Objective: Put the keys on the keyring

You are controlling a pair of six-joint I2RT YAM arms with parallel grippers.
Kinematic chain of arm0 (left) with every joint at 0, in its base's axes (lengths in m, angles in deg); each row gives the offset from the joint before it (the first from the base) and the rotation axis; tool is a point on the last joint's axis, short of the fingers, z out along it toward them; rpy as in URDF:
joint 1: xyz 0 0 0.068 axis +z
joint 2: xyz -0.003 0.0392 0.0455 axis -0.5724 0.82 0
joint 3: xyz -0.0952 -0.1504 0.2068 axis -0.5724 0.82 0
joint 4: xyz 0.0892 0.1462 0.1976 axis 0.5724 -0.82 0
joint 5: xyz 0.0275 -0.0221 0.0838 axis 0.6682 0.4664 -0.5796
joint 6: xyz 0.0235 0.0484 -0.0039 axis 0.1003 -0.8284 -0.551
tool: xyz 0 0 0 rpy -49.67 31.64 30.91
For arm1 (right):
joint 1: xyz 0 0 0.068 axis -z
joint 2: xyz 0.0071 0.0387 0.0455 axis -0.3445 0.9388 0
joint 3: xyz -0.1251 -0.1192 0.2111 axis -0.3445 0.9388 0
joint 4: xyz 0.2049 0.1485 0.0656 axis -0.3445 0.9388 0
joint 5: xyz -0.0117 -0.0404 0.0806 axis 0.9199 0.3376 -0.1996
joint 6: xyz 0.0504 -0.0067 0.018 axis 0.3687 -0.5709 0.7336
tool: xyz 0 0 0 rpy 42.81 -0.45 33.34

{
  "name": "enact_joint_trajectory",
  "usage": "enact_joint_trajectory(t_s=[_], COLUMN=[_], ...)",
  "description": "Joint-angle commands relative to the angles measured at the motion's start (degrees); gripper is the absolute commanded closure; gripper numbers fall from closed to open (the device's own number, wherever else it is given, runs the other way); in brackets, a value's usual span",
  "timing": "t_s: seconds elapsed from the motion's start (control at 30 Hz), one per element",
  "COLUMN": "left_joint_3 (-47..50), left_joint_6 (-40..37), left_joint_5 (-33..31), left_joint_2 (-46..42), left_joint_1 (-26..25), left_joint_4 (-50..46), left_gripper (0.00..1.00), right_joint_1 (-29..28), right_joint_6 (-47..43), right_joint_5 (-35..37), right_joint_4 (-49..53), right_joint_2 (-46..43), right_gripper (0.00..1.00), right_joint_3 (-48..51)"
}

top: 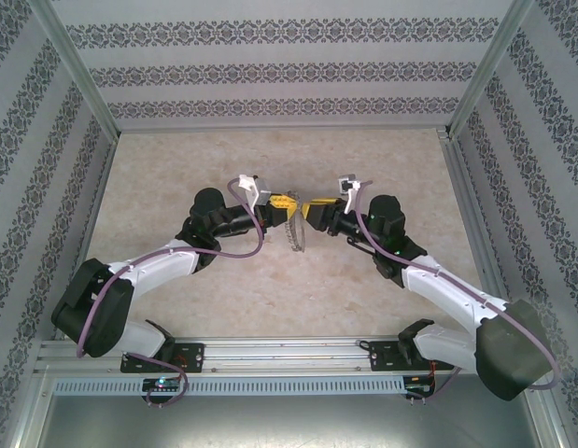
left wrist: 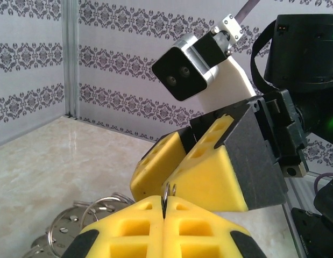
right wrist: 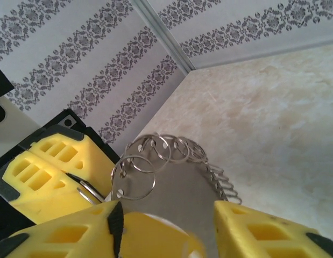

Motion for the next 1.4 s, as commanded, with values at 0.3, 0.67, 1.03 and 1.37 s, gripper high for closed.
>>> enact_joint_trajectory(t_s=[0.3, 0.67, 1.03, 1.37], left_joint_3=[-2.02, -2.59, -2.62, -2.54], left_joint_6=[3.22, 7.35, 7.81, 8.95], left_joint_5=[3.59, 5.25, 5.25, 5.19], left_joint_2=[1.32, 3.03, 3.58, 4.35], left_joint_1=[0.32, 0.31, 0.34, 0.35], left_joint_4=[6.60, 10.29, 10.76, 12.06], left_gripper=[1.00, 1.00, 1.00, 1.00], right_joint_1=[3.86, 3.93, 3.89, 4.06], right_joint_6=[-1.56, -0.77, -0.30, -0.54], right_joint_5=[-10.27, -18.03, -18.81, -18.62], right_joint_4=[-3.96, -8.47, -10.00, -9.72], right_joint_2=[-3.48, 2.36, 3.68, 3.32], right_gripper=[0.48, 0.55, 0.81, 1.00], right_joint_3=[-0.19, -2.08, -2.17, -2.54])
